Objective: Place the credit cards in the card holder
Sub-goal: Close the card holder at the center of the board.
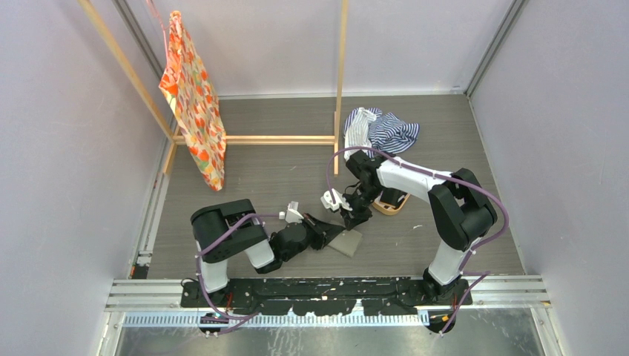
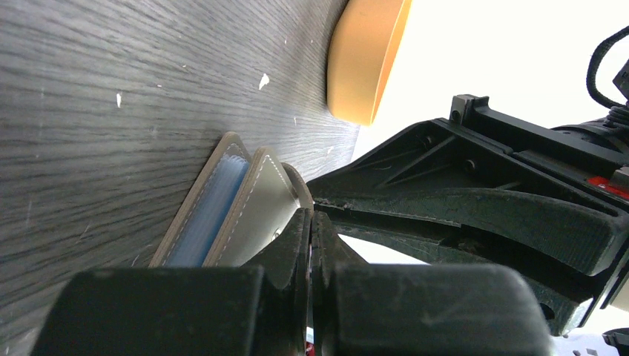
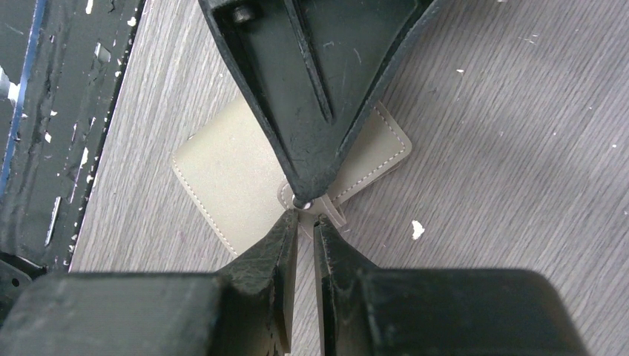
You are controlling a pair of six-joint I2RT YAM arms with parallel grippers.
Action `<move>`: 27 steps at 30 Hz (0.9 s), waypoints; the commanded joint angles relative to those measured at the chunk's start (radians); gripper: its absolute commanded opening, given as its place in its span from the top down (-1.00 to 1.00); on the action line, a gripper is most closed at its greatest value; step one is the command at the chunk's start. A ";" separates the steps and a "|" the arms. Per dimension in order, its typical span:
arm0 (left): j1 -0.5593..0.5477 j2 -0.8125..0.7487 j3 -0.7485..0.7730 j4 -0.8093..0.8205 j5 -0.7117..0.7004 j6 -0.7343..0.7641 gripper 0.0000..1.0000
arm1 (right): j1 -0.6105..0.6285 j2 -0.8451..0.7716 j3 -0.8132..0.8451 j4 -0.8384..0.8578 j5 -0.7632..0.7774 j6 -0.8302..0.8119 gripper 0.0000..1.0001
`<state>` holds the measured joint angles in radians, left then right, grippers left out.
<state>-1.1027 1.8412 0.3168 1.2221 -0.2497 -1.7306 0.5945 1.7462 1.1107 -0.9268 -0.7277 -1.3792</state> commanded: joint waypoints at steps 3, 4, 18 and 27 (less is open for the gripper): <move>-0.021 -0.036 -0.019 0.036 -0.026 -0.010 1.00 | 0.005 -0.006 0.008 -0.019 -0.014 -0.011 0.62; -0.023 -0.036 -0.019 0.037 -0.026 -0.010 0.99 | 0.005 -0.006 0.008 -0.019 -0.014 -0.010 0.62; -0.029 0.029 -0.035 0.097 -0.035 -0.030 0.99 | 0.012 -0.086 -0.018 -0.185 -0.092 -0.147 0.67; -0.028 0.037 -0.034 0.108 -0.028 -0.032 1.00 | 0.118 -0.050 -0.070 -0.014 0.057 0.007 0.69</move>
<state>-1.1259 1.8748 0.2890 1.2720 -0.2626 -1.7588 0.6666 1.6928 1.0496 -1.0428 -0.7406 -1.4612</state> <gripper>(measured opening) 0.012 0.163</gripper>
